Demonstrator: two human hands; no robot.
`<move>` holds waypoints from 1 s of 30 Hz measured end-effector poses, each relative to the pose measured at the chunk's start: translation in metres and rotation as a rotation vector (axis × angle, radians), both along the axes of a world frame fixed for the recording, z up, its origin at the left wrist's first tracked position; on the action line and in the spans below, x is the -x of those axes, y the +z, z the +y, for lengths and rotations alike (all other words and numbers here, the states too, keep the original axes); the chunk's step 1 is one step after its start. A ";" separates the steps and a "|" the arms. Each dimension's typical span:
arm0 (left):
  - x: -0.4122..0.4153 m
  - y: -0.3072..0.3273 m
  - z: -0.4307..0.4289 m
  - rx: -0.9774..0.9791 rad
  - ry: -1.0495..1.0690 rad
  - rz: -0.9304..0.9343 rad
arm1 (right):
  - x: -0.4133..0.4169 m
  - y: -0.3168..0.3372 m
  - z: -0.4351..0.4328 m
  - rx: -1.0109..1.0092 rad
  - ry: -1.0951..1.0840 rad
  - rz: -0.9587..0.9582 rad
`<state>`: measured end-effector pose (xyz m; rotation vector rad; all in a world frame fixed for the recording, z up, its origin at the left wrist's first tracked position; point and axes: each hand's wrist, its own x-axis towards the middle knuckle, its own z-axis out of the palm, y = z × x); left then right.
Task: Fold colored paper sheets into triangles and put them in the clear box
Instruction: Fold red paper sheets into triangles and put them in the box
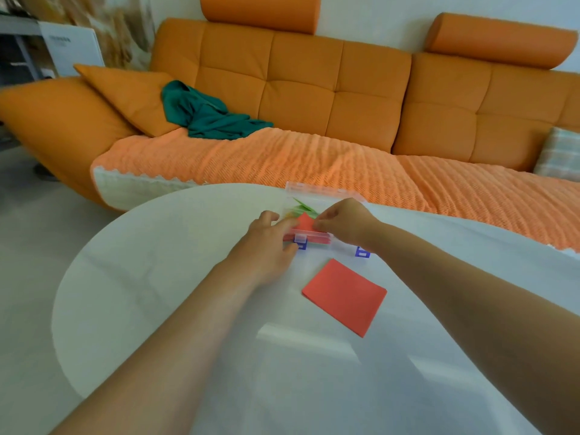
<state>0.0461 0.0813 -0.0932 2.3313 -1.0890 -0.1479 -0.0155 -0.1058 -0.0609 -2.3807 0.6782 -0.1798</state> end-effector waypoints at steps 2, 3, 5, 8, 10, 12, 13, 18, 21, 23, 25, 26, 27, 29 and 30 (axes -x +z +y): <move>0.001 0.000 -0.001 -0.013 -0.004 -0.013 | 0.000 0.000 -0.001 0.049 0.010 0.016; 0.002 0.001 -0.002 -0.013 -0.006 -0.018 | 0.001 0.000 0.000 0.070 0.013 0.006; 0.002 0.001 -0.003 -0.011 -0.001 -0.022 | 0.003 0.000 0.001 0.093 0.023 -0.021; 0.001 0.000 -0.003 -0.004 0.012 -0.020 | 0.007 0.000 0.006 0.101 0.058 0.024; 0.001 -0.001 -0.004 -0.008 0.013 -0.021 | 0.010 0.001 0.008 0.128 0.070 0.046; 0.001 0.001 -0.003 -0.001 0.010 -0.026 | 0.014 0.004 0.007 0.155 0.062 0.007; 0.002 0.002 -0.003 0.013 0.011 -0.026 | 0.017 0.007 0.007 0.163 0.061 -0.027; 0.006 0.011 0.000 0.132 0.056 -0.152 | 0.047 0.026 0.012 0.170 0.059 -0.207; 0.018 0.019 0.002 0.250 0.023 -0.224 | 0.077 0.024 0.020 0.179 0.089 -0.197; 0.030 0.022 0.002 0.297 -0.068 -0.226 | 0.098 0.017 0.024 0.204 0.138 -0.135; 0.043 0.019 0.003 0.270 -0.190 -0.180 | 0.118 0.008 0.029 0.178 0.181 -0.043; 0.049 0.016 0.003 0.213 -0.235 -0.153 | 0.127 0.003 0.031 0.162 0.201 0.001; 0.056 0.014 0.004 0.135 -0.263 -0.136 | 0.135 -0.002 0.032 0.170 0.225 0.044; 0.066 0.010 0.006 -0.042 -0.308 -0.124 | 0.149 -0.011 0.034 0.231 0.289 0.127; 0.070 0.008 0.008 -0.118 -0.332 -0.116 | 0.155 -0.015 0.033 0.251 0.314 0.157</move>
